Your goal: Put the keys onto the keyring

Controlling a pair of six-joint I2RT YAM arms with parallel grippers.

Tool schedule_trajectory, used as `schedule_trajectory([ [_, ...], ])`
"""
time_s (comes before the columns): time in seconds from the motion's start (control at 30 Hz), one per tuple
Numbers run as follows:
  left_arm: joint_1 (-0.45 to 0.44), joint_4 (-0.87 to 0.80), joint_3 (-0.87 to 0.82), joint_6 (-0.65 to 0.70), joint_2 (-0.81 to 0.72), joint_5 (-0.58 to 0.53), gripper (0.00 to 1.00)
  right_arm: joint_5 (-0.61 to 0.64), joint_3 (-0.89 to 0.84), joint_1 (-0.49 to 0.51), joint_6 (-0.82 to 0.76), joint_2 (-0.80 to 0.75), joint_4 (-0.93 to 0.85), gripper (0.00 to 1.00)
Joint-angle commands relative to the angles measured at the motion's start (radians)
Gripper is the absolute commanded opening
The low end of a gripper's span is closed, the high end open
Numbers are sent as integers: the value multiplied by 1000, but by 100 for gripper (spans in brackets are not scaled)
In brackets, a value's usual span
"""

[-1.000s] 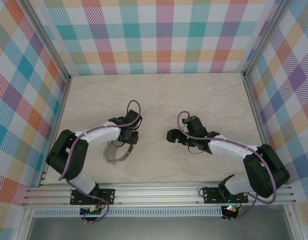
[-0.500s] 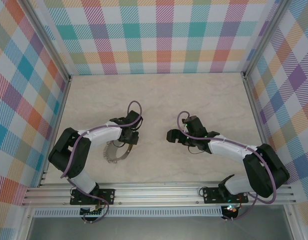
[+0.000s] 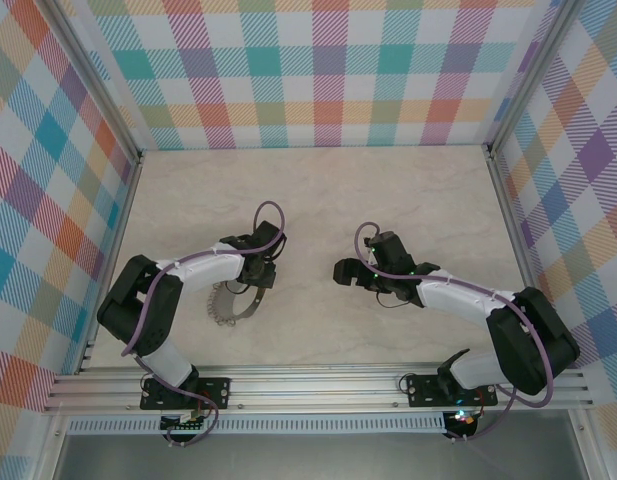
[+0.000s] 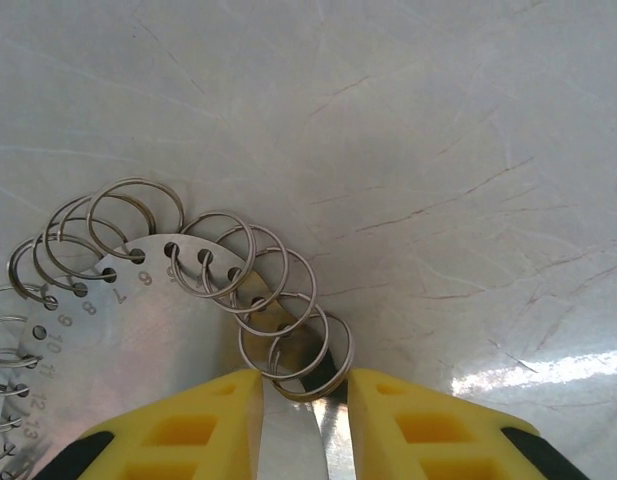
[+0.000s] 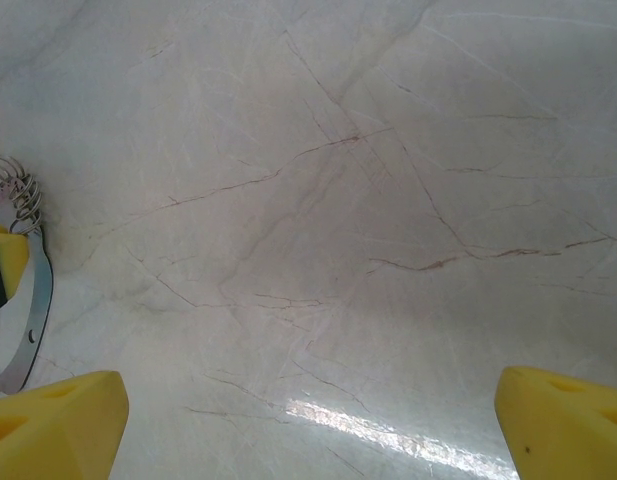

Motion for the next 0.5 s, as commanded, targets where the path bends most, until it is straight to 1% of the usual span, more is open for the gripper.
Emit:
schedule_trajectory([
  [0.0,-8,-7,18,-13,18,-29,28,-15,-5,6,2,13,29,94],
  [0.47,-8,-9,51,-8,32,-29,19,-15,-7,6,1,16,33,94],
])
